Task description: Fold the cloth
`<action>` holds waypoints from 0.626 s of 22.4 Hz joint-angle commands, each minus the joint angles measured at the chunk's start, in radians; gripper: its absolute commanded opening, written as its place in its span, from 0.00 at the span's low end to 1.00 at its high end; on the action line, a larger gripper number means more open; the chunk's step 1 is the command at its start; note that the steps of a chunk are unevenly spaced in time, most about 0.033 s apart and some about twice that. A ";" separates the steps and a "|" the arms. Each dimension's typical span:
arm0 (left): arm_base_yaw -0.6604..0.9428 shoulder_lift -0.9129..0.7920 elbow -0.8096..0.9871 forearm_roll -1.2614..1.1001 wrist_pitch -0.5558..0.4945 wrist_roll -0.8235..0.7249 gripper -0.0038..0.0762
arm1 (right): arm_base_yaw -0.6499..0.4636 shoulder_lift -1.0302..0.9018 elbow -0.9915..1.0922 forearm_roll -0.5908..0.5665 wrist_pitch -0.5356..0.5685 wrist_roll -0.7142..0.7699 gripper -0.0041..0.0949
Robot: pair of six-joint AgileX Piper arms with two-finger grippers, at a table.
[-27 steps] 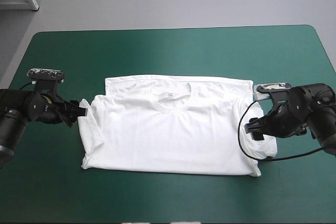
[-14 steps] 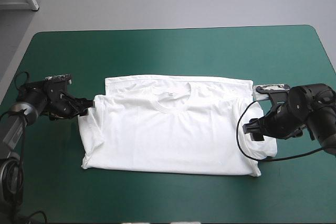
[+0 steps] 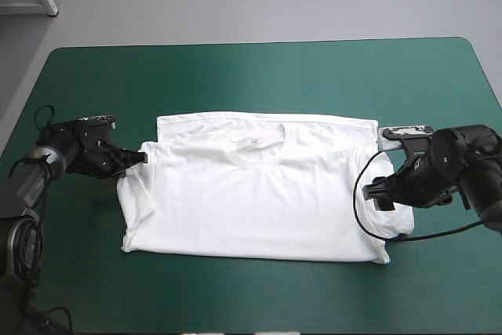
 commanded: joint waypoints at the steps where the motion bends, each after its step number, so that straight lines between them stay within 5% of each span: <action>1: -0.002 -0.030 -0.027 0.019 -0.014 0.029 0.04 | -0.003 -0.030 -0.031 0.002 -0.015 -0.002 0.74; 10: -0.003 -0.269 -0.043 -0.025 -0.011 0.033 0.04 | -0.003 -0.030 -0.031 0.004 -0.028 0.002 0.74; 14: -0.031 -0.296 -0.043 -0.253 0.027 0.238 0.04 | -0.003 -0.030 -0.031 0.004 -0.048 0.002 0.74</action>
